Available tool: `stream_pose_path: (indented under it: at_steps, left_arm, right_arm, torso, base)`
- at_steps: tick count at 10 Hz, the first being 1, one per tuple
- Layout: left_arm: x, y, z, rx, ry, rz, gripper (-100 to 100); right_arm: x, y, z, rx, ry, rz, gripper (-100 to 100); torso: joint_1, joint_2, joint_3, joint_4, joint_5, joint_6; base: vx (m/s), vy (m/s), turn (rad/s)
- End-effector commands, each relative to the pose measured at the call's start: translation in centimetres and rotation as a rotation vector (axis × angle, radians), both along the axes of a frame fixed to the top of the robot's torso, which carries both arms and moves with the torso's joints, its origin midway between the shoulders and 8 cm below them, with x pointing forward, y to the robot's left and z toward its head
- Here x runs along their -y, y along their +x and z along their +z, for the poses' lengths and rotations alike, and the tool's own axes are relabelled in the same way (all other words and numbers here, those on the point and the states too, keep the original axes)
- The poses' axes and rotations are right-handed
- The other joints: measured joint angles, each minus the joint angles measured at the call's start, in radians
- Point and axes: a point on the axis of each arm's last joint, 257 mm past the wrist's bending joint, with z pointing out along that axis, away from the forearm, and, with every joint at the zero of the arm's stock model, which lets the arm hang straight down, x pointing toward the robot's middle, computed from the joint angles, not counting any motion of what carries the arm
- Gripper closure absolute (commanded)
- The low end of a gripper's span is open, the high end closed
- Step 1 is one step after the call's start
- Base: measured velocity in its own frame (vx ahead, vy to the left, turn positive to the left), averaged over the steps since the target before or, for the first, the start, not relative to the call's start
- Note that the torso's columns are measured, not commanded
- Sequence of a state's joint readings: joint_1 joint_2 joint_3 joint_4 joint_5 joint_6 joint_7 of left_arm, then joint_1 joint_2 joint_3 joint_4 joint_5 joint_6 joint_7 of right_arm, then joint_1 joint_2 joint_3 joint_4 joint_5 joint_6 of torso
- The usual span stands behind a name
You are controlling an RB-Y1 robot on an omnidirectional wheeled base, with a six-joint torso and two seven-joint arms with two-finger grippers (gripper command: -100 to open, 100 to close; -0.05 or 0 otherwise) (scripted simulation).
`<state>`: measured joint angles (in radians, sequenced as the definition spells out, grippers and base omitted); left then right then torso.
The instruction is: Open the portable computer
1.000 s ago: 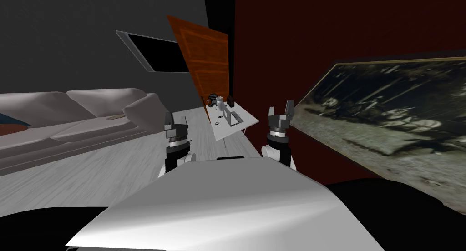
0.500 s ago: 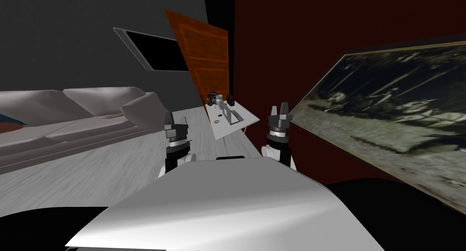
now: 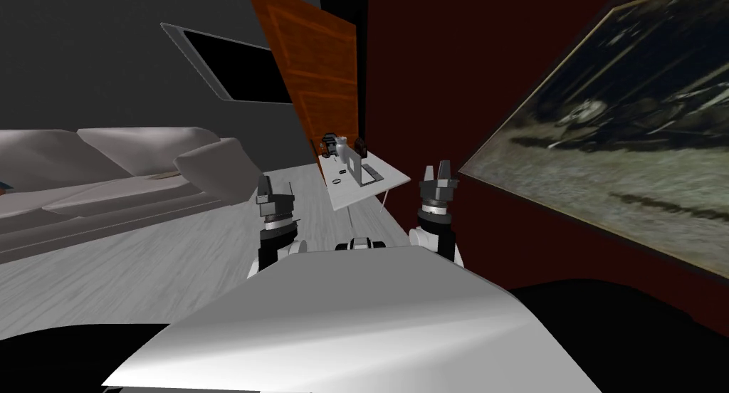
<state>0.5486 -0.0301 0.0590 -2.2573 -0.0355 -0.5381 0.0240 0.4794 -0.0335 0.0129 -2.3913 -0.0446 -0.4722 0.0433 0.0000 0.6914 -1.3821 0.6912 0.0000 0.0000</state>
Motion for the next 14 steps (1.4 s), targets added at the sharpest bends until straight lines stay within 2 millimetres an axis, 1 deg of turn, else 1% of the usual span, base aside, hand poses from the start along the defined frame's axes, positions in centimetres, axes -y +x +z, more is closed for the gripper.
stream_pose_path:
  at_steps: [1,4,7,10,13,14]
  left_arm:
    - [0.0,0.0,0.0,0.0,0.0,0.0,0]
    - [0.0,0.0,0.0,-0.001,-0.001,0.0,0]
    - [0.0,0.0,0.0,-0.001,-0.001,0.0,0]
    - [0.0,0.0,0.0,0.0,-0.001,0.0,0]
    - [0.0,0.0,0.0,0.0,-0.001,0.0,0]
    - [0.0,0.0,0.0,-0.001,-0.001,0.0,0]
  right_arm:
    - [-0.4,0.4,-0.7,-0.032,-0.068,-0.004,-100]
    - [-0.6,1.2,-2.3,-0.097,-0.193,-0.032,-100]
    - [-0.4,2.2,-4.6,-0.181,-0.358,-0.08,-100]
    - [0.5,3.0,-7.3,-0.268,-0.547,-0.142,-100]
    - [1.9,3.7,-10.0,-0.349,-0.745,-0.209,-100]
    - [2.5,3.9,-10.8,-0.374,-0.808,-0.233,-100]
  torso:
    - [0.002,0.034,-0.069,0.033,0.0,0.0]
    - [0.003,0.047,-0.093,0.047,0.001,0.0]
    - [0.001,0.046,-0.094,0.047,0.0,0.0]
    - [0.003,0.048,-0.093,0.047,0.001,0.0]
    - [-0.002,0.045,-0.095,0.047,-0.001,0.0]
    - [0.0,0.043,-0.096,0.046,0.0,0.0]
  base:
    - [-0.002,0.08,0.075]
    - [-0.018,0.126,0.093]
    - [-0.001,0.188,0.135]
    - [-0.021,0.258,0.179]
    - [0.011,0.249,0.168]
    - [0.036,0.244,0.154]
